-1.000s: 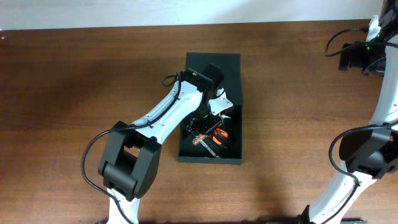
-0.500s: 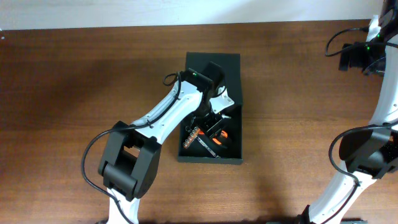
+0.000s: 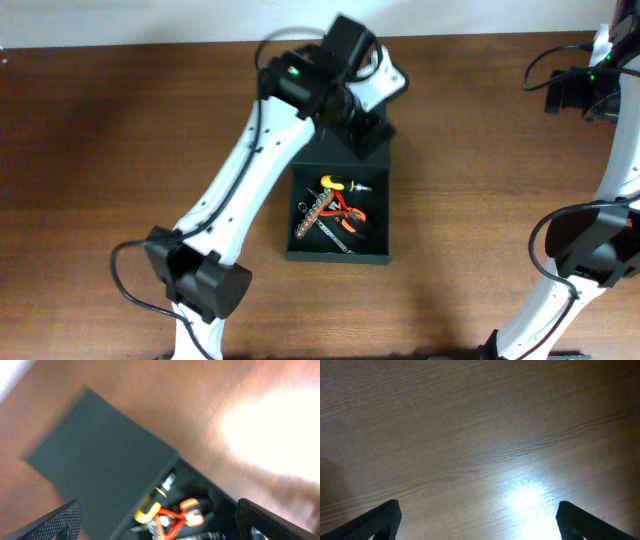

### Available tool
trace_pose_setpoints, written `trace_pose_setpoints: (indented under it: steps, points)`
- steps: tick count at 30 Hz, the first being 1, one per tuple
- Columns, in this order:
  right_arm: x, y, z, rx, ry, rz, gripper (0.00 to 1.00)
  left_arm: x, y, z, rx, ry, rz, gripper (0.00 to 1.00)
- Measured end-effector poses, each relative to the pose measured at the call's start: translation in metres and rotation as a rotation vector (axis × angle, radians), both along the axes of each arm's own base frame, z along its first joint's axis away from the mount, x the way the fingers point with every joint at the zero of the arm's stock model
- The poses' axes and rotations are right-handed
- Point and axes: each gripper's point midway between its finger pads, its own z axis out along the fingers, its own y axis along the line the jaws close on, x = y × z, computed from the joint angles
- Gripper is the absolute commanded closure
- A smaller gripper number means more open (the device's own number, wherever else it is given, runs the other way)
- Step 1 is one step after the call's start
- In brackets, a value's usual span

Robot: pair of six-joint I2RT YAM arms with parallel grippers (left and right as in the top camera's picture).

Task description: Pack container

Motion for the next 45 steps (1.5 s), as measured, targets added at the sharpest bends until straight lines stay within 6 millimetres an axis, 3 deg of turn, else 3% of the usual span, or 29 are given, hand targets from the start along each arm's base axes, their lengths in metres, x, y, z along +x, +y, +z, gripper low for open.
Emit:
trace_pose_setpoints:
  steps: [3,7,17,22,25,39,45]
  points:
    - [0.0,0.0,0.0,0.0,0.0,0.0,0.01,0.014,0.013,0.038,-0.026,-0.095,0.046,0.01]
    - [0.0,0.0,0.0,0.0,0.0,0.0,0.01,0.034,0.055,0.063,-0.009,-0.149,0.183,0.01]
    - [0.0,0.0,0.0,0.0,0.0,0.0,0.01,0.071,0.203,0.066,0.012,-0.079,0.69,0.01]
    - [0.0,0.0,0.0,0.0,0.0,0.0,0.01,0.077,0.25,0.066,-0.008,-0.059,0.839,0.01]
    - [0.0,0.0,0.0,0.0,0.0,0.001,0.01,0.078,0.257,0.066,-0.028,-0.047,0.863,0.01]
    - [0.01,-0.002,0.003,-0.008,-0.044,0.002,0.01,0.06,0.249,0.055,-0.027,0.051,0.843,0.01]
    - [0.022,0.024,0.002,0.144,-0.107,0.047,0.01,0.068,0.248,0.059,-0.046,0.019,0.841,0.01]
